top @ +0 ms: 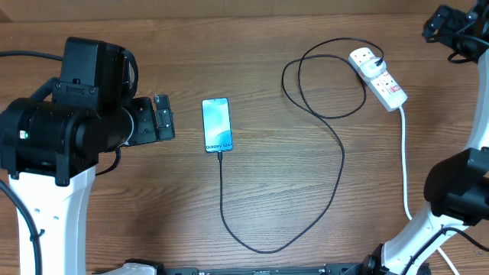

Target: Plug charger to phone and switch on socket

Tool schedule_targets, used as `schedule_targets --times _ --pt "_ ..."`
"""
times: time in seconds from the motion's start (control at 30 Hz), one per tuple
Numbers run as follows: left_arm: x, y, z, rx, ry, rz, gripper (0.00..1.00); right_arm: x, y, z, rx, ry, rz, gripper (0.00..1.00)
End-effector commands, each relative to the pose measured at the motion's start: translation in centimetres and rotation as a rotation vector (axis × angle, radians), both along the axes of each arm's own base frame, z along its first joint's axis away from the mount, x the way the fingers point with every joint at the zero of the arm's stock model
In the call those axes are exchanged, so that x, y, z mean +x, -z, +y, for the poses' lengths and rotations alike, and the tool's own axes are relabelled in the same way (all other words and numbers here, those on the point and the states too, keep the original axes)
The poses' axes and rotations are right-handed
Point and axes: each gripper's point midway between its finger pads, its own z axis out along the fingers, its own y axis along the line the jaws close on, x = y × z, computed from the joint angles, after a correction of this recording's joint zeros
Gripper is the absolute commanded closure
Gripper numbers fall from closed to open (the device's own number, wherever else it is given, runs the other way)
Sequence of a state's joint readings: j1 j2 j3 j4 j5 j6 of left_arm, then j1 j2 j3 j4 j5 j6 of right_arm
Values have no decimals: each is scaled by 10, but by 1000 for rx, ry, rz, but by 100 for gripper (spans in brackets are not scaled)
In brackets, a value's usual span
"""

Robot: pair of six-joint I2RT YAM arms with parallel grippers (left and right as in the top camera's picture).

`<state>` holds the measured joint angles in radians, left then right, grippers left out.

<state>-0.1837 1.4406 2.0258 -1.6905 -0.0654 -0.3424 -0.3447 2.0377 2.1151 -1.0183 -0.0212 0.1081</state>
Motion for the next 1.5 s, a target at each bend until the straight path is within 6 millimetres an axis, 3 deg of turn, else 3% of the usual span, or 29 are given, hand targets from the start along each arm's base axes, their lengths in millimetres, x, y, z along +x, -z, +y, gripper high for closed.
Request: schedule_targets --times 0.0,0.37,0.57,0.83,1.07,1.23,1.37,1.47 --pt "1 1 3 5 -26 2 0 2 36 -13 -19 60 77 0" --pt "1 1 3 5 -26 2 0 7 112 -6 75 54 216 0" --pt "1 1 3 5 -26 2 0 8 131 7 154 24 243 0" --pt "1 1 3 5 -26 1 0 -3 166 14 265 141 326 0" --pt "1 1 3 5 -26 2 0 -3 175 23 318 124 342 0" --pt "1 1 3 5 -26 2 0 9 171 17 298 129 288 0" --pt "1 1 3 5 -26 1 0 7 175 0 248 247 288 0" --pt "1 1 3 5 -26 2 1 8 181 0 253 250 291 0"
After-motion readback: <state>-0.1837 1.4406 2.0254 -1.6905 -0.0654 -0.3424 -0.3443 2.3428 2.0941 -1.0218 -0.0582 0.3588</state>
